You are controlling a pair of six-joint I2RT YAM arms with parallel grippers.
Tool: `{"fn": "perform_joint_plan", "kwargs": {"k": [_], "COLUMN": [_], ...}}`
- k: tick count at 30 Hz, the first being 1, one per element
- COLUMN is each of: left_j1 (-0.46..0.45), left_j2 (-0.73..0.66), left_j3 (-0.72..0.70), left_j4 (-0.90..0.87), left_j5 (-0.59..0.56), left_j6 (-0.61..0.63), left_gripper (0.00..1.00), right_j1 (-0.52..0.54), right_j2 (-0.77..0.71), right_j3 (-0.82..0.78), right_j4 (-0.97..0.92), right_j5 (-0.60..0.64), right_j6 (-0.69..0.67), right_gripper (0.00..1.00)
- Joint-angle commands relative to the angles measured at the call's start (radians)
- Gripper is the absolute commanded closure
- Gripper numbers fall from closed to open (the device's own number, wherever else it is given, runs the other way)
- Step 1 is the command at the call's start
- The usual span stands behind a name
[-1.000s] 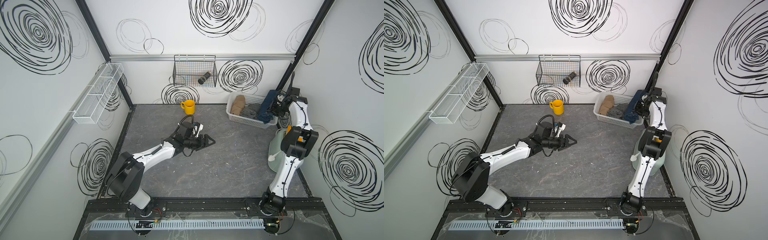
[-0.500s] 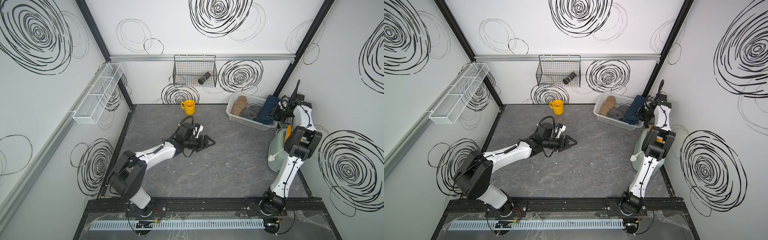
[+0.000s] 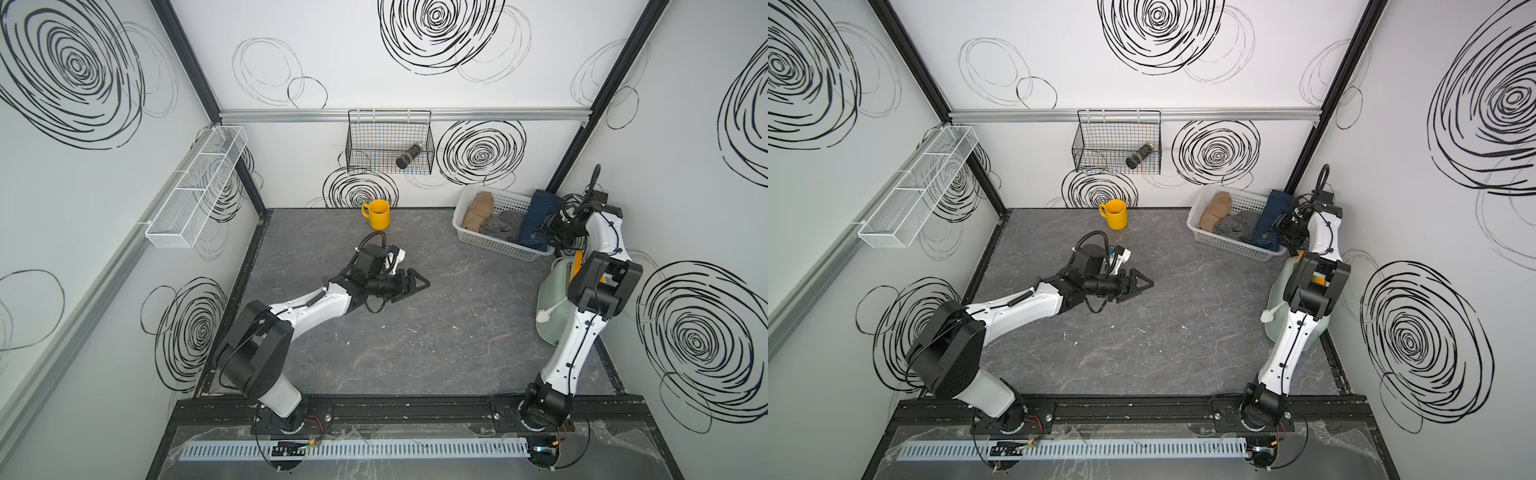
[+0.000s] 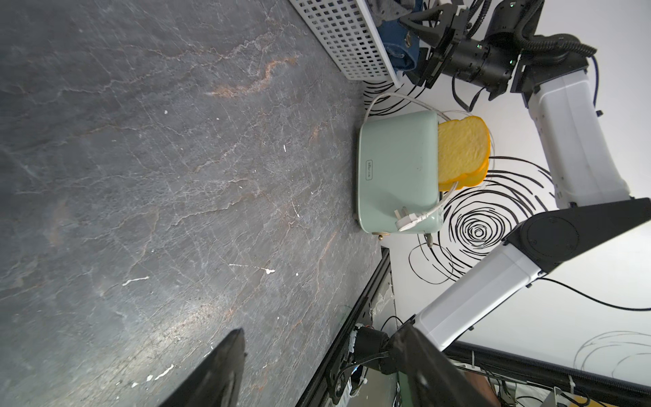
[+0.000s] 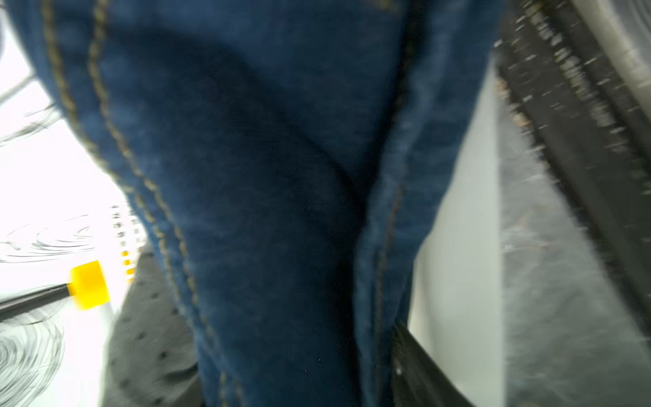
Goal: Roll up the skirts
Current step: Place the skirt in the basket.
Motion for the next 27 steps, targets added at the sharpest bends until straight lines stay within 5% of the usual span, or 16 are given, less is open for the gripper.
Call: {"fn": "perform_joint_plan", "kwargs": {"k": [1, 13, 18, 27], "left_j1": [0.014, 0.016, 0.021, -0.036], "left_j2": [-0.002, -0.033, -0.079, -0.307], "left_j3": [0.004, 0.029, 0.060, 0.105], "left_j4": [0.000, -0.067, -0.139, -0.279], "left_j5": [-0.010, -0.071, -0.145, -0.634], "left_j6": [0.018, 0.073, 0.135, 0.300], "left_gripper": [0.25, 0.25, 0.26, 0.23], "right_j1": [0.014, 0.042, 0.065, 0.221], "right_j2": [-0.073, -0.188, -0.345, -0.840], "right_j3": [-0.034, -0.140, -0.263, -0.795], "right_j4": [0.032, 0.146, 0.230, 0.643], "right_j5": [0.111, 0.159, 0.265, 0.445], "right_j6": [0.036, 0.094, 0.129, 0.128], "right_gripper": [0.22, 0.18, 0.18, 0.16]}}
